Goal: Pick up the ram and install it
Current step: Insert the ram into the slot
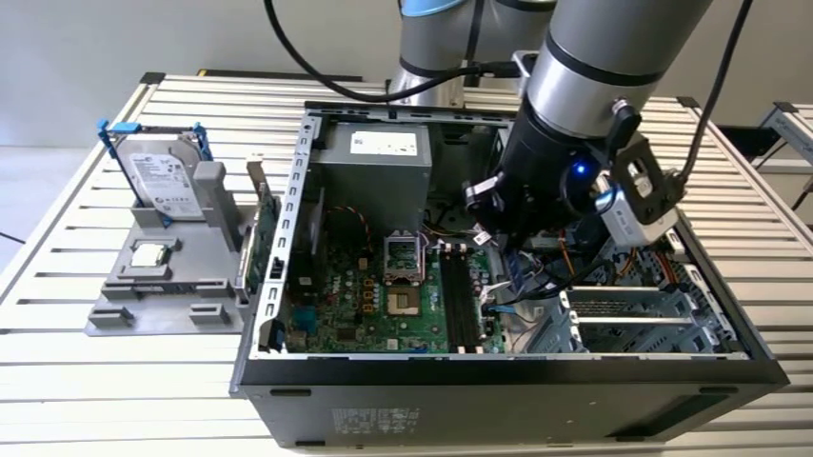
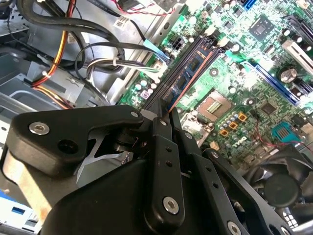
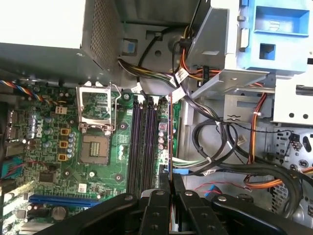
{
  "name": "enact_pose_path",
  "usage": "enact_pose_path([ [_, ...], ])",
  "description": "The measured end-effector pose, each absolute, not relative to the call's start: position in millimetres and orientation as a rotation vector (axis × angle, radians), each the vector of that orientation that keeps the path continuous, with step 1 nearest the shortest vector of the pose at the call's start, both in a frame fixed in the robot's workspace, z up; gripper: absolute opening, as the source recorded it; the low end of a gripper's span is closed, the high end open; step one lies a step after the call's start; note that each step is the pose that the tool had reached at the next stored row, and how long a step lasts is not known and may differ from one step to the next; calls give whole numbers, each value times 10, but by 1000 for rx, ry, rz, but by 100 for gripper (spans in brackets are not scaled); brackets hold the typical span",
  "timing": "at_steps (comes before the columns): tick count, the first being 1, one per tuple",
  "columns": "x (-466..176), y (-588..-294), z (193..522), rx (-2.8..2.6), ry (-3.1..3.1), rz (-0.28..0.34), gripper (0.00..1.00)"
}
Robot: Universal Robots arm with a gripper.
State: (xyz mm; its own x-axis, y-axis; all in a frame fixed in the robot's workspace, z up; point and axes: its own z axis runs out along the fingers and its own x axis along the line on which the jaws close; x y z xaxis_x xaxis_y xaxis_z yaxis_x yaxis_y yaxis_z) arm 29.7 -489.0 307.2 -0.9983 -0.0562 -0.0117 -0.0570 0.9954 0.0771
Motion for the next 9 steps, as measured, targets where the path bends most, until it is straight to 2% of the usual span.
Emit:
enact_pose_path([
  [9,297,-4889,3008,-89,3128,121,0],
])
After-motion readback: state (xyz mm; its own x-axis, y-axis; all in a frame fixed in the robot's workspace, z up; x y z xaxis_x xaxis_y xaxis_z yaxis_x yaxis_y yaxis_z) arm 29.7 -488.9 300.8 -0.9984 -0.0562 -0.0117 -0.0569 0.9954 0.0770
